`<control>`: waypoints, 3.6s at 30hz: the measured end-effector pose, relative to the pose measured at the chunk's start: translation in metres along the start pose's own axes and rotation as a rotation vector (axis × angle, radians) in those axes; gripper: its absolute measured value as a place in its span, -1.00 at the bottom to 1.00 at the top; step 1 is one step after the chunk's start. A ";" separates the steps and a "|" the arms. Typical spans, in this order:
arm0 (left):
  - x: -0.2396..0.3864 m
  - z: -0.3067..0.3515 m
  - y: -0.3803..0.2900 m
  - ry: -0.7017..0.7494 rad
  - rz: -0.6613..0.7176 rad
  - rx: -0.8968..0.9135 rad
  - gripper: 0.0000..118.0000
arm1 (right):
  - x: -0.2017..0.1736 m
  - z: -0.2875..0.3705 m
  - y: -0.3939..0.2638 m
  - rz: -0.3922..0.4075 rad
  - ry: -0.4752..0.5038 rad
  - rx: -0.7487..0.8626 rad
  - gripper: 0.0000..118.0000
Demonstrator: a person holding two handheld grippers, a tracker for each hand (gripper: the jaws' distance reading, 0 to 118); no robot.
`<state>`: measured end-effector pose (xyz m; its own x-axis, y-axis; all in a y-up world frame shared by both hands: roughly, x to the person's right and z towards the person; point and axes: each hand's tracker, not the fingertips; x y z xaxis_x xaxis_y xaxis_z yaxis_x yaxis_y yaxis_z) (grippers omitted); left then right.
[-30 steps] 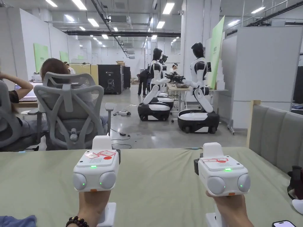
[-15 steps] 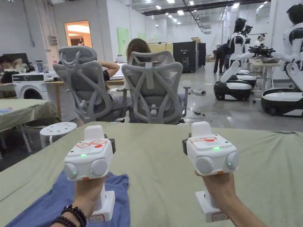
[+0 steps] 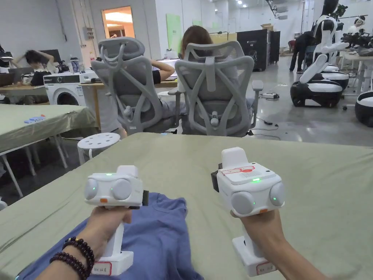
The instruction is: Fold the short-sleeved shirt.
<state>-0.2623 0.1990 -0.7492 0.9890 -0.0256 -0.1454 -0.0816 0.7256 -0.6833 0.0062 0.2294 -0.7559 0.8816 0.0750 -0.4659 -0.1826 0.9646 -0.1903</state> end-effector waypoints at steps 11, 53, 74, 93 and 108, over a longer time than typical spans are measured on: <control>0.004 -0.127 -0.020 -0.080 0.088 -0.233 0.79 | 0.023 -0.034 -0.052 0.022 0.033 -0.110 -0.99; 0.365 0.056 0.058 -0.814 -0.389 0.205 -0.96 | 0.266 0.194 -0.131 -0.194 -0.437 -0.153 -0.93; 0.554 0.007 -0.080 -0.872 -0.725 0.096 0.92 | 0.351 0.306 -0.207 -0.364 -0.692 -0.246 -0.93; 0.232 -0.025 0.032 -0.459 -0.289 0.205 -1.00 | 0.280 0.226 -0.145 -0.317 -0.469 -0.171 -0.93; 0.238 -0.196 0.013 -0.254 -0.363 -0.082 0.68 | 0.282 0.183 -0.173 -0.263 -0.398 -0.255 -0.93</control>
<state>-0.0519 0.0674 -0.9326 0.9534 -0.0918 0.2875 0.2772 0.6432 -0.7137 0.3657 0.1299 -0.6961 0.9995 -0.0227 -0.0202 0.0101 0.8754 -0.4832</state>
